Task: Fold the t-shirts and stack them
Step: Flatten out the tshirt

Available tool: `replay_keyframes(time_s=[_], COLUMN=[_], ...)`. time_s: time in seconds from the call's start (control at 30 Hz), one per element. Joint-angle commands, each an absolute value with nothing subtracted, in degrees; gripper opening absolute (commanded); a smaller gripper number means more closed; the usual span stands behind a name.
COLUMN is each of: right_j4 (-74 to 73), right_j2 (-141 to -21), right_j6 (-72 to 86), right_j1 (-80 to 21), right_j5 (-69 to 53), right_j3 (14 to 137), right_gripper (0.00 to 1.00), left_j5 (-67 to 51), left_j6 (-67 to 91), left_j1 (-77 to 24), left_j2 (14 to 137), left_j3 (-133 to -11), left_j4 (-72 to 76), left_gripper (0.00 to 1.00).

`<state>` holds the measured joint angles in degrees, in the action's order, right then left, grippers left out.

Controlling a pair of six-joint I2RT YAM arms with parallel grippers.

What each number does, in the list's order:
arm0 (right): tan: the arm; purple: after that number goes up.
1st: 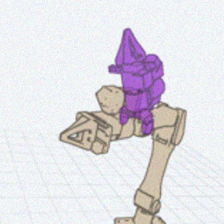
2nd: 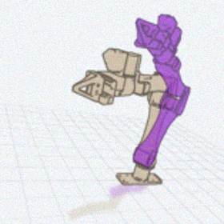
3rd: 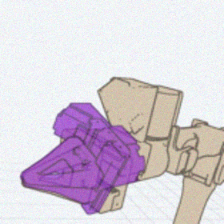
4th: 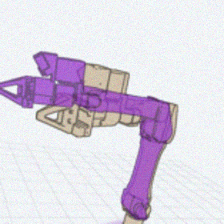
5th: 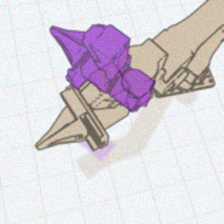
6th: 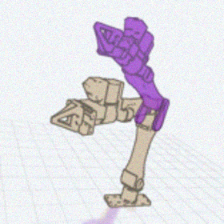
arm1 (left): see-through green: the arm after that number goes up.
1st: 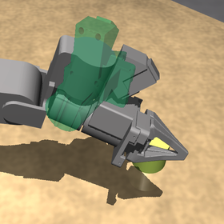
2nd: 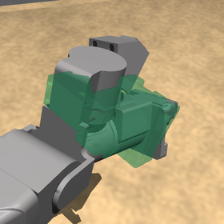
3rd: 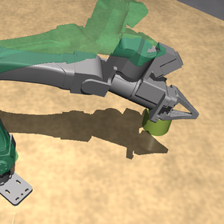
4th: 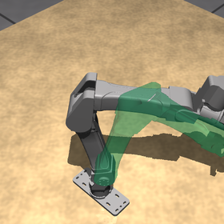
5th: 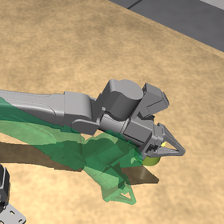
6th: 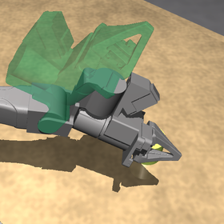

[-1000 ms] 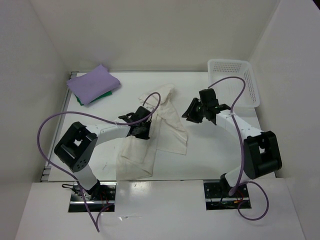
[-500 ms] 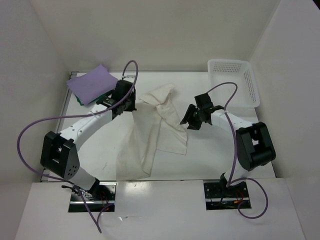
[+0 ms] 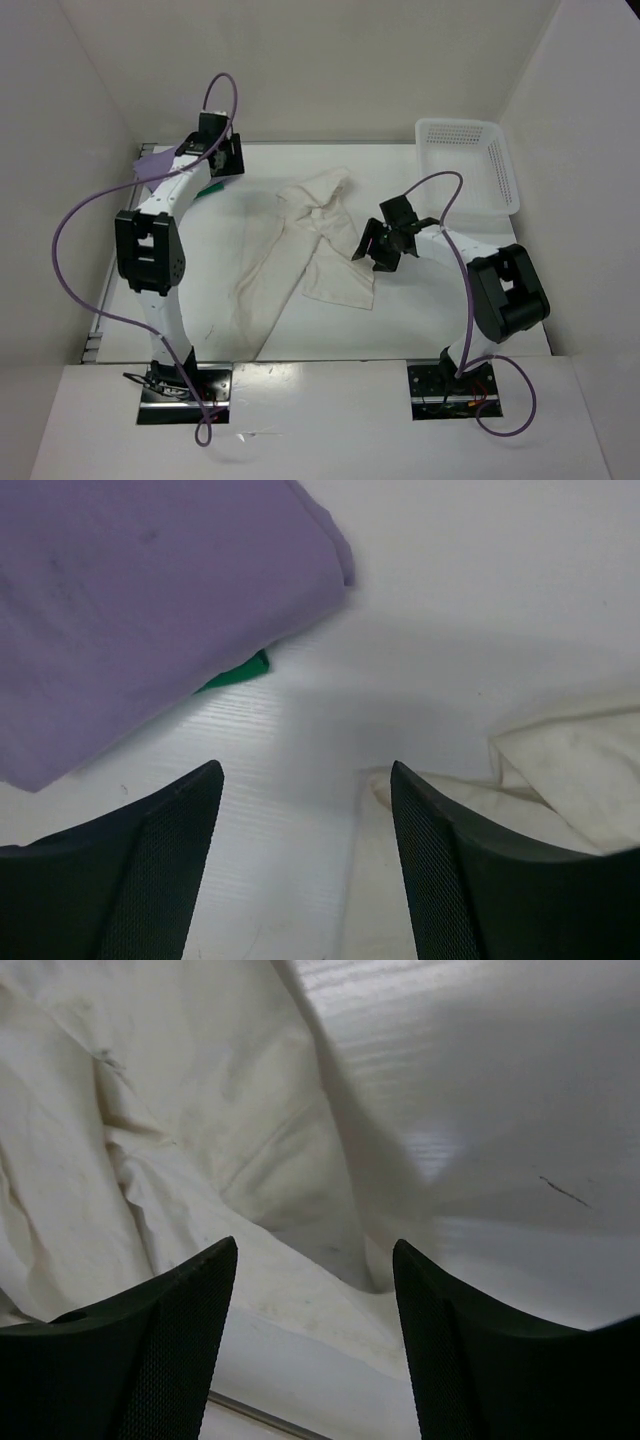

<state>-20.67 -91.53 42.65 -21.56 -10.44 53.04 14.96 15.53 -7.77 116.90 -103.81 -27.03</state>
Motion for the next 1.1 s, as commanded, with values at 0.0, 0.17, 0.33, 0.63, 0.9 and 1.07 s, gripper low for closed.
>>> replay_keyframes(time_s=[0.0,0.17,0.33,0.63,0.9,1.07], right_j4=[-21.71,-22.76,-21.71,-20.39,-20.39,-22.32], right_j2=[-89.65,-88.51,-90.17,-92.64,-90.71,-85.78], right_j6=[43.50,44.12,44.74,45.35,45.35,44.13], right_j1=[-22.24,-22.93,-23.47,-23.47,-19.16,-13.90], right_j5=[-8.44,-9.05,-9.75,-10.28,-9.23,-7.73], right_j3=[50.72,48.87,46.58,51.76,51.77,52.29], right_gripper=[0.70,0.70,0.66,0.39,0.00,0.00], left_j5=[7.49,-3.31,-8.17,-5.38,3.42,5.53], left_j6=[18.71,24.42,31.71,31.55,28.39,25.32], left_j1=[-8.61,-8.61,-9.84,-17.22,-18.46,-12.67], left_j2=[105.85,85.39,74.89,83.48,90.26,93.58], left_j3=[-97.26,-64.38,-50.20,-49.83,-55.01,-67.56], left_j4=[-30.06,-27.07,-28.74,-29.27,-25.23,-24.43], left_gripper=[0.76,0.76,0.76,0.80,0.13,0.00])
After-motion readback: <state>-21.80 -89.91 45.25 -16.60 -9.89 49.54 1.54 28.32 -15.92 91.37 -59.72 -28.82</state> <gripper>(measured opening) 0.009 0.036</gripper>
